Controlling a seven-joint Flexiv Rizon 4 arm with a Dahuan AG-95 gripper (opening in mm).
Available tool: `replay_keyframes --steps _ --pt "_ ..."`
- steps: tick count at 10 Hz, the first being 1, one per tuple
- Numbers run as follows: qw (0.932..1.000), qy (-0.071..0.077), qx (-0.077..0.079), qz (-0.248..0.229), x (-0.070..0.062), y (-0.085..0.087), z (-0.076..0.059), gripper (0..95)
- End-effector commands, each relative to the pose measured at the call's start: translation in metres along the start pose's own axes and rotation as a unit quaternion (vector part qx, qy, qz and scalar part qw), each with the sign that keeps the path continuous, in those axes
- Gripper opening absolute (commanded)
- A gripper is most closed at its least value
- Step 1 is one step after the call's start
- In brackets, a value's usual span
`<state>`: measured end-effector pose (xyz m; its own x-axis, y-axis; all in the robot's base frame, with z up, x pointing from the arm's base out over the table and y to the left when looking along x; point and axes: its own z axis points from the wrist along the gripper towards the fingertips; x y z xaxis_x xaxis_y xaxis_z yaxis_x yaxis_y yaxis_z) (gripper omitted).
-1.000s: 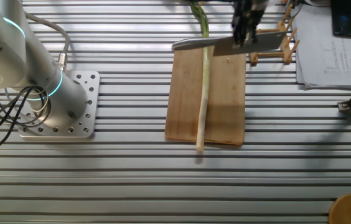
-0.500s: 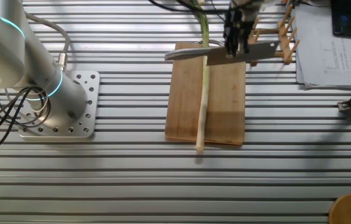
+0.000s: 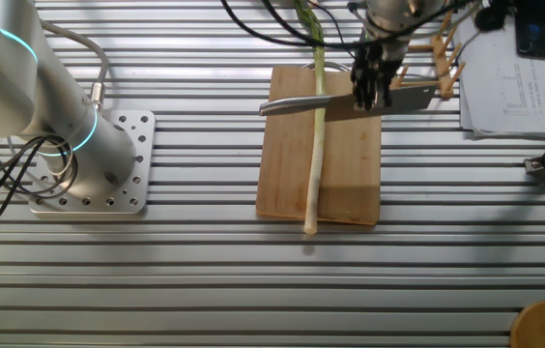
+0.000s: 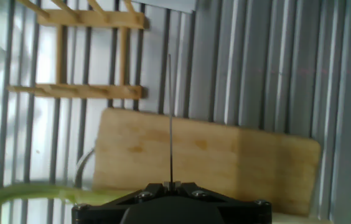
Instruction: Chop the scallions
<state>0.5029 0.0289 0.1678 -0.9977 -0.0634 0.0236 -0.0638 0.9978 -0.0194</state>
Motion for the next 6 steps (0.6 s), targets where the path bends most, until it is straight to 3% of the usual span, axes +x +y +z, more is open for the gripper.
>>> replay_keyframes --steps 1,2,4,5,6 --pt "0.9999 0.008 -0.001 0.006 0.0026 -0.0069 0.0033 0.0" --pt "0.9999 0.003 -0.007 0.013 0.0024 -0.0091 0.0053 0.0" --pt "0.9991 0.011 -0.016 0.038 0.0033 -0.0093 0.006 0.0" --pt "0.9991 0.008 -0.018 0.037 0.0033 -0.0093 0.006 0.0" --pt "0.9988 0.001 -0.034 0.034 0.0033 -0.0093 0.006 0.0"
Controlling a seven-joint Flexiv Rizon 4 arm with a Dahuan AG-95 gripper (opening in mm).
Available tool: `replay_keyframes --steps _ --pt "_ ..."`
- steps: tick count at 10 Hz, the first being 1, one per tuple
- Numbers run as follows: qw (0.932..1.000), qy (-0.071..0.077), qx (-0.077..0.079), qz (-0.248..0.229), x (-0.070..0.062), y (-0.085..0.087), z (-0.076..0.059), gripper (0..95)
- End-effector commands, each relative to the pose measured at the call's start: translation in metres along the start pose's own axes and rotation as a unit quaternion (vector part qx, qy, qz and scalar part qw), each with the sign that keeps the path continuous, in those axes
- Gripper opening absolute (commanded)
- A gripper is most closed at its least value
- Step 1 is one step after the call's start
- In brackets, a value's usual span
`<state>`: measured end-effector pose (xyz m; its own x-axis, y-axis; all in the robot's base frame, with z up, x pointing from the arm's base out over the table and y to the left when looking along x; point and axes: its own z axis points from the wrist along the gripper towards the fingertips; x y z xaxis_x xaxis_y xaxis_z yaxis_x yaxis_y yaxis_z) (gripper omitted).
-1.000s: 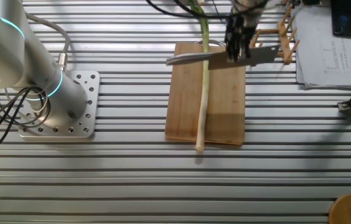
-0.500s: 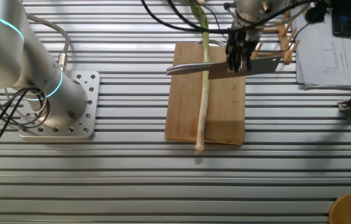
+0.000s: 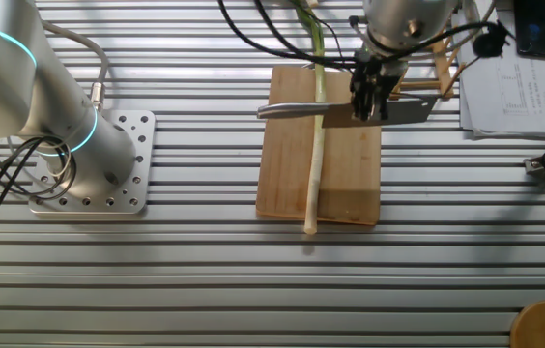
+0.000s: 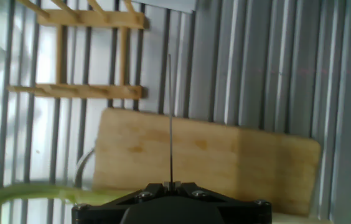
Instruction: Chop the scallions
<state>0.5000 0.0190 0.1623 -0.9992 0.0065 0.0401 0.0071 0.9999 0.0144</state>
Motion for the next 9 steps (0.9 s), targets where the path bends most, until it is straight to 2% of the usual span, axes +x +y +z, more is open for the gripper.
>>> replay_keyframes --steps 1,2,4,6,8,9 --pt "0.9995 -0.007 -0.029 0.005 0.0 0.0003 0.0003 0.0" --pt "0.9995 -0.008 -0.03 0.009 0.0 0.0003 0.0003 0.0" --pt "0.9997 -0.009 -0.017 0.015 0.0 0.0003 0.0003 0.0" --pt "0.9999 -0.005 0.007 0.015 0.0 0.0003 0.0003 0.0" --pt "0.9997 -0.005 0.013 0.019 0.0 0.0003 0.0003 0.0" --pt "0.9996 0.002 0.022 0.019 0.0018 -0.0002 0.0013 0.0"
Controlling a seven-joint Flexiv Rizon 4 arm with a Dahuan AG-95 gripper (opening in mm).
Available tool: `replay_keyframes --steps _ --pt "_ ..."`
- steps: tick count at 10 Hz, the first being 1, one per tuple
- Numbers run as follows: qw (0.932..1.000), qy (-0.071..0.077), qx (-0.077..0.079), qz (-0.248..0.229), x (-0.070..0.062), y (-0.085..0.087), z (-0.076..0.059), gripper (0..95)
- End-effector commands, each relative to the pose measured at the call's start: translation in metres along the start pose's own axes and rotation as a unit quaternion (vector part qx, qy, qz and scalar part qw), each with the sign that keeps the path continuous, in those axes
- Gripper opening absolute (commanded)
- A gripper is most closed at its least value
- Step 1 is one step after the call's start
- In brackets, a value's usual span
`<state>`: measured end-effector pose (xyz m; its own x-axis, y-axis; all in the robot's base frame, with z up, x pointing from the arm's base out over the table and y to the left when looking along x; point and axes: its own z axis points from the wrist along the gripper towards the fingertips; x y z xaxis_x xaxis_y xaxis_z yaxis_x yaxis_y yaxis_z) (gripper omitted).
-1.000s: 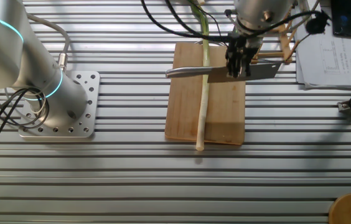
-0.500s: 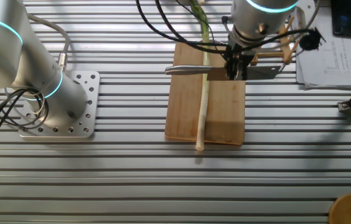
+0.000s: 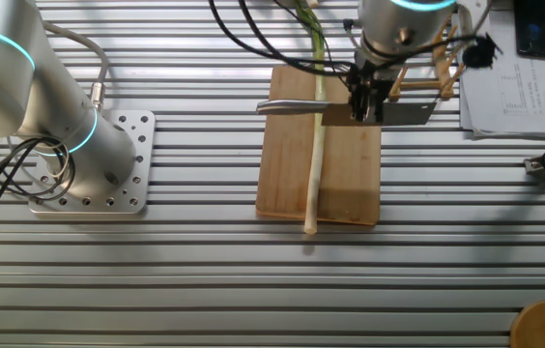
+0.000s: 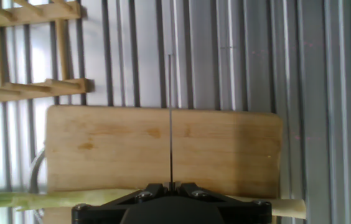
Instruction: Chop the scallions
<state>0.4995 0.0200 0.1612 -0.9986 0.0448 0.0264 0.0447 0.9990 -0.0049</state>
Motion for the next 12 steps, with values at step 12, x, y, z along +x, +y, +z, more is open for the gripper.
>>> replay_keyframes --steps 12 --pt "0.999 0.013 0.034 0.026 0.048 -0.057 0.035 0.0"
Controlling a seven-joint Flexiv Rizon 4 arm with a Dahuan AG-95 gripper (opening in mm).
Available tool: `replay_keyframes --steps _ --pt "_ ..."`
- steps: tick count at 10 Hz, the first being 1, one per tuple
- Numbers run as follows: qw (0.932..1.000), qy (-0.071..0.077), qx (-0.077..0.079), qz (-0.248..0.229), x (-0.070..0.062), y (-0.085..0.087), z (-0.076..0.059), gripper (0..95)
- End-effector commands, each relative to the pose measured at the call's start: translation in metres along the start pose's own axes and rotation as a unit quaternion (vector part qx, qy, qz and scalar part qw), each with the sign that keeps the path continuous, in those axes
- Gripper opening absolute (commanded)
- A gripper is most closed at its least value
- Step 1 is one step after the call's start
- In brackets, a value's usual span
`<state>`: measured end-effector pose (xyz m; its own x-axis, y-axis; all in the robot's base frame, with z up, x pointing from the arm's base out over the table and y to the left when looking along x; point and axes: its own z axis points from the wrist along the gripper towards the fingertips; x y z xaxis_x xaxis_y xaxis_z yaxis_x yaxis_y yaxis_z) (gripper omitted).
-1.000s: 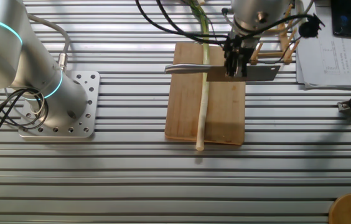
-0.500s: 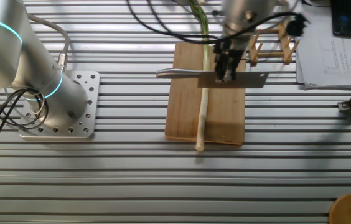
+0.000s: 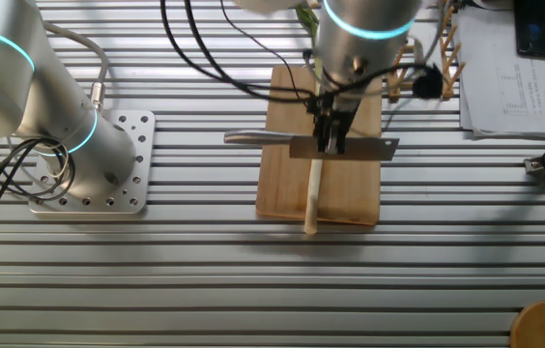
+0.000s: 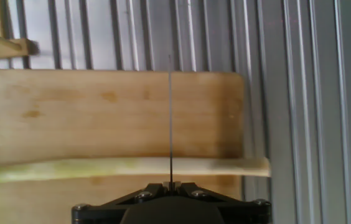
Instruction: Chop the scallions
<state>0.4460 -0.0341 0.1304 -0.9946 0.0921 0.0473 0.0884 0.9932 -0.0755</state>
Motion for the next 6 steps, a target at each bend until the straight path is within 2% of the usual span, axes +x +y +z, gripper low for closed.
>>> replay_keyframes --steps 1,4,6 --pt "1.0 0.001 -0.001 0.005 -0.003 -0.002 0.006 0.0" --pt "0.9992 0.001 -0.033 0.022 0.001 -0.016 0.01 0.0" --pt "0.9993 0.003 -0.035 0.014 0.004 -0.026 0.013 0.0"
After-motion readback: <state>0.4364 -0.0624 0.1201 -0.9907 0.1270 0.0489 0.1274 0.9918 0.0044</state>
